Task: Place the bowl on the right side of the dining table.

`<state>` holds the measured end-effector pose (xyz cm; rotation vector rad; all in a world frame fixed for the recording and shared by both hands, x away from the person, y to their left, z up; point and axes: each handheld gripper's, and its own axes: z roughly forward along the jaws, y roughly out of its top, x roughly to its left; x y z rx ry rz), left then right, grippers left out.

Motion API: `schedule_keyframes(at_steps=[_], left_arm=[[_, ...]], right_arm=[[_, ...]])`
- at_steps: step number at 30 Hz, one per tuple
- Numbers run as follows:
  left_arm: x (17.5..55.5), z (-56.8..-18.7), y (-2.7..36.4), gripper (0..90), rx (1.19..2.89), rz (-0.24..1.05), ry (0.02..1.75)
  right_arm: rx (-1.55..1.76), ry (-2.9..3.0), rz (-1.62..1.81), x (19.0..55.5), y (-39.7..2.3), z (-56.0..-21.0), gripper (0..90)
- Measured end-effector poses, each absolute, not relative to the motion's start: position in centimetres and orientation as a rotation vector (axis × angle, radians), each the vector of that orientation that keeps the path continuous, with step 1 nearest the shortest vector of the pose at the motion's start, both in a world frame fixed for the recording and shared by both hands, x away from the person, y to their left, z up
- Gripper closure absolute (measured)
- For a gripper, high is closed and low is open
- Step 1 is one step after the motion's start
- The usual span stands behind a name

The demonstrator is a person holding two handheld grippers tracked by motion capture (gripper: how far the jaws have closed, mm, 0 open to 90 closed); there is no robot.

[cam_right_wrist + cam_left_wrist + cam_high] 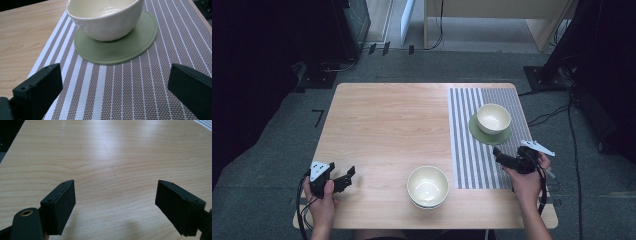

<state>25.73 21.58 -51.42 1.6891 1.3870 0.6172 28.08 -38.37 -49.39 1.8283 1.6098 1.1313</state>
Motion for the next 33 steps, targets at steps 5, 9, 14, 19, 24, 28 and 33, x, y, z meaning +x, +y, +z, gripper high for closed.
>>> schedule_keyframes(at_steps=[5, 9, 14, 19, 24, 28, 33], left_arm=[[25.7, -51.4, 21.6, 16.1, 1.689, 0.617, 1.387], [25.7, -51.4, 21.6, 16.0, 1.689, 0.617, 1.387], [25.7, -51.4, 21.6, 16.1, 1.689, 0.616, 1.387], [25.7, -51.4, 21.6, 16.1, 1.689, 0.616, 1.387], [25.7, -51.4, 21.6, 16.1, 1.689, 0.616, 1.386], [25.7, -51.4, 21.6, 16.1, 1.688, 0.616, 1.386], [25.7, -51.4, 21.6, 16.0, 1.689, 0.616, 1.386]], right_arm=[[1.826, 1.620, 1.127, 27.6, -38.5, -49.6, 0.0], [1.829, 1.618, 1.128, 27.2, -38.6, -49.7, 0.0], [1.827, 1.617, 1.125, 26.8, -38.8, -49.9, 0.0], [1.827, 1.621, 1.121, 26.2, -39.0, -50.0, 0.0], [1.826, 1.620, 1.118, 25.7, -39.3, -50.3, 0.0], [1.828, 1.609, 1.123, 25.2, -39.7, -50.5, 0.0], [1.836, 1.604, 1.114, 24.7, -40.2, -50.9, 0.0]])
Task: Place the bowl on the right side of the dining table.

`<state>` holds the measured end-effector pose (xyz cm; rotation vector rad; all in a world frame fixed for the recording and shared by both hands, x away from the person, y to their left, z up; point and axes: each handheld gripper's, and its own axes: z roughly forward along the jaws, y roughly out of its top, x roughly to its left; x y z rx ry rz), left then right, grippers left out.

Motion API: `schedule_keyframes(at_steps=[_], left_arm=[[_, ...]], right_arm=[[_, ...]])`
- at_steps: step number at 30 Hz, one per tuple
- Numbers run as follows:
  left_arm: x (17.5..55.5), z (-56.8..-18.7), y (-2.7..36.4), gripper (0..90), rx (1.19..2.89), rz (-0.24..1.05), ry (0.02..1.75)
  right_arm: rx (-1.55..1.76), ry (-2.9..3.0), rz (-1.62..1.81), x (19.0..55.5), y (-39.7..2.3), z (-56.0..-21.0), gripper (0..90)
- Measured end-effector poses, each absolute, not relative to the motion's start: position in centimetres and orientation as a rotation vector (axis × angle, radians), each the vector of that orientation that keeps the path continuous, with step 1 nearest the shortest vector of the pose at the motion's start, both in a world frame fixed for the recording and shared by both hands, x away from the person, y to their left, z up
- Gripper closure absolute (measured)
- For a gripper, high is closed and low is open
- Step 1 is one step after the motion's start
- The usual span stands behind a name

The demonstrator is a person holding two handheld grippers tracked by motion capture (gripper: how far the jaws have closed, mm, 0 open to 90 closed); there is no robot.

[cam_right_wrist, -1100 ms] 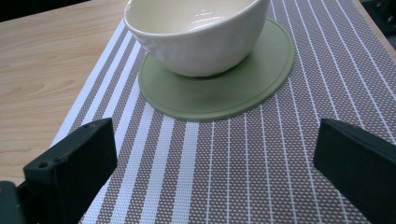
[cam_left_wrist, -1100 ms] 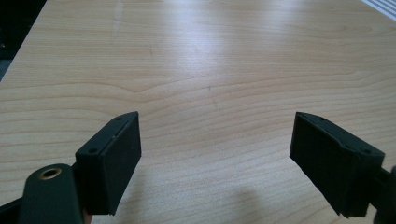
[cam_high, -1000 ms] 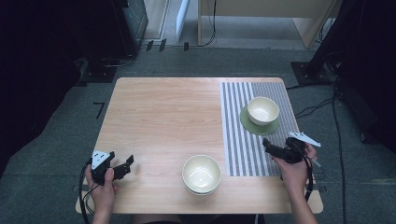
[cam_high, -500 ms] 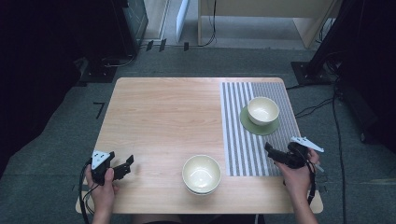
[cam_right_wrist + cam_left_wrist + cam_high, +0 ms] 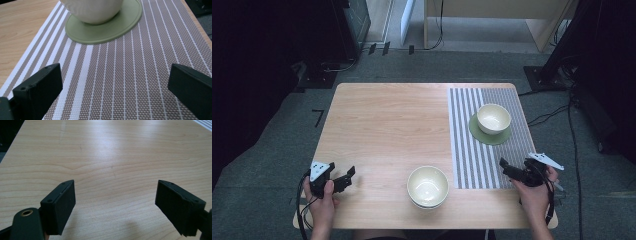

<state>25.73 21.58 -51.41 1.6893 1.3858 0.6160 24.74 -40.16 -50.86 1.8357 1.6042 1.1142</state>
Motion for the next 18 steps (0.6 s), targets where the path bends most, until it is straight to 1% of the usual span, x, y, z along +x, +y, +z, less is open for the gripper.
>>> schedule_keyframes(at_steps=[18], left_arm=[[25.7, -51.4, 21.6, 16.0, 1.689, 0.612, 1.386]], right_arm=[[1.851, 1.578, 1.099, 23.2, -41.7, -51.7, 0.0]])
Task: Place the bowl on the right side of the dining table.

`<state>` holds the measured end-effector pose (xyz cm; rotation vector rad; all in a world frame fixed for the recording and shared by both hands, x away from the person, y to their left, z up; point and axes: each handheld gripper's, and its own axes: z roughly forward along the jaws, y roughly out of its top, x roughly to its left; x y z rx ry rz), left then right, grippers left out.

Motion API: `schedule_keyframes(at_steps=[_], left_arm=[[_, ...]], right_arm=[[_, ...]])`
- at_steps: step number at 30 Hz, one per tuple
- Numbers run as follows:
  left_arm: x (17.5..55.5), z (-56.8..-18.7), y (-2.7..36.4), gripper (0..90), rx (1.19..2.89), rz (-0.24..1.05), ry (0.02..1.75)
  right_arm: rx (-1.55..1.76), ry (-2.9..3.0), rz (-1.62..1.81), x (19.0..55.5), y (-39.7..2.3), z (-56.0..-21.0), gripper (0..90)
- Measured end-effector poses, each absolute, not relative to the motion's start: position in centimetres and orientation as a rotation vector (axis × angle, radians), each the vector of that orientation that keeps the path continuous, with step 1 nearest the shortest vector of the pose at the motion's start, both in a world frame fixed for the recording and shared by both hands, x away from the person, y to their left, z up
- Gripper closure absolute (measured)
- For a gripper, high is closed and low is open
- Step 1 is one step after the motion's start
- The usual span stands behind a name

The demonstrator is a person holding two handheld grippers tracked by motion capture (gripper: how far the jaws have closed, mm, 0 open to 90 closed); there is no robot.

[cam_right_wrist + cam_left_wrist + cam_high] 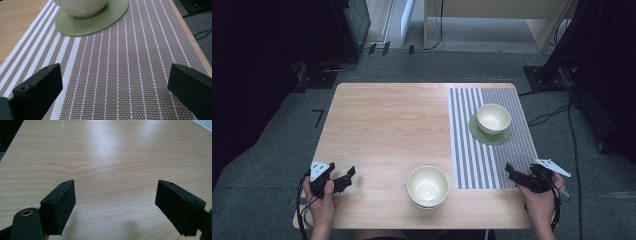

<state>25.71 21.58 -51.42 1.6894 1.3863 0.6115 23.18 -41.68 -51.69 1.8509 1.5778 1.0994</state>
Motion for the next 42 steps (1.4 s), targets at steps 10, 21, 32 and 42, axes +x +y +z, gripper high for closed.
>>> schedule_keyframes(at_steps=[10, 21, 32, 42], left_arm=[[25.7, -51.4, 21.6, 16.1, 1.688, 0.611, 1.386], [25.7, -51.4, 21.6, 16.0, 1.688, 0.612, 1.386], [25.7, -51.4, 21.7, 16.0, 1.682, 0.607, 1.389], [25.7, -51.4, 21.7, 16.0, 1.681, 0.607, 1.389]], right_arm=[[1.855, 1.573, 1.084, 22.6, -42.1, -52.0, 0.0], [1.846, 1.585, 1.064, 21.9, -42.4, -52.1, 0.0], [1.857, 1.587, 1.042, 21.2, -42.7, -52.3, 0.0], [1.892, 1.549, 1.049, 20.5, -43.2, -52.4, 0.0]])
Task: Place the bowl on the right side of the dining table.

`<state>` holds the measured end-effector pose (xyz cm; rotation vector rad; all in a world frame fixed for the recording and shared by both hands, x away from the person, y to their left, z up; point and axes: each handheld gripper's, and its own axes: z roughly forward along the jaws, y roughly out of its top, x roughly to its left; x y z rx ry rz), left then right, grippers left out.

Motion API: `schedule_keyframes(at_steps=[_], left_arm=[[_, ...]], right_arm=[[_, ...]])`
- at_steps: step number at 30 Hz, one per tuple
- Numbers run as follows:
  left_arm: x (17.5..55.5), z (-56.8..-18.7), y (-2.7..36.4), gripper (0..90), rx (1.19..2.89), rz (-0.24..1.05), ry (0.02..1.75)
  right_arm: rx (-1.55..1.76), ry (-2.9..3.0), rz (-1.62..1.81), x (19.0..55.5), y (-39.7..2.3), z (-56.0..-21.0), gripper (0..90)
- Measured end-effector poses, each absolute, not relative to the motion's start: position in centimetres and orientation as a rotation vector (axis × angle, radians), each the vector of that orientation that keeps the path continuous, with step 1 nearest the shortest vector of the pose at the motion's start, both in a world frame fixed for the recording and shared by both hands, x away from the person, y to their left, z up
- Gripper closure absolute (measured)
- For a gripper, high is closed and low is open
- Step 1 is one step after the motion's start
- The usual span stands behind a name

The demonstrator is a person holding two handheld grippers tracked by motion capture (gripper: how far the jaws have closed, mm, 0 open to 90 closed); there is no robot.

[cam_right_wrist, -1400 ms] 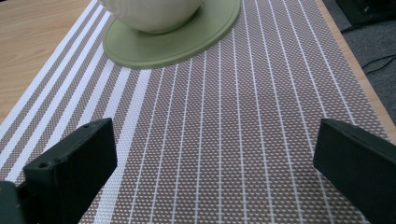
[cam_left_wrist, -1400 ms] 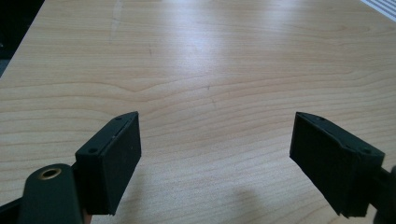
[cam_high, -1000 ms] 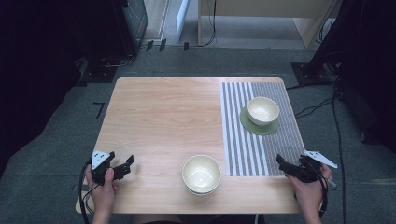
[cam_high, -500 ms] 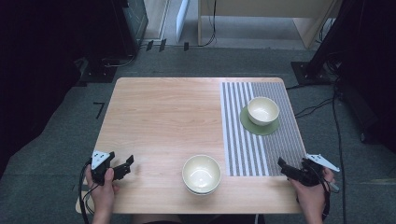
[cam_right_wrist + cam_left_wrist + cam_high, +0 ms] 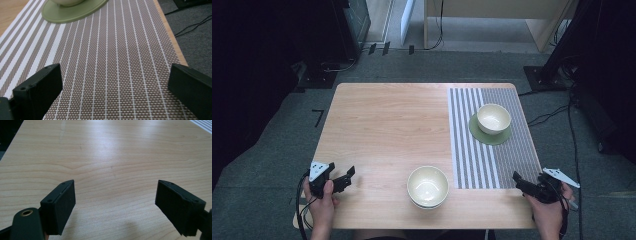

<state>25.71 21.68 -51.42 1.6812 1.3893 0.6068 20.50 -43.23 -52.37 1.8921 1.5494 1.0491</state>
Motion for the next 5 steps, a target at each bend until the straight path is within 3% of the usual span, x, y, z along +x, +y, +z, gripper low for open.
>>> schedule_keyframes(at_steps=[5], left_arm=[[25.76, -51.43, 21.67, 16.0, 1.682, 0.604, 1.394]], right_arm=[[1.900, 1.551, 1.088, 20.31, -43.54, -52.41, 0.2]])
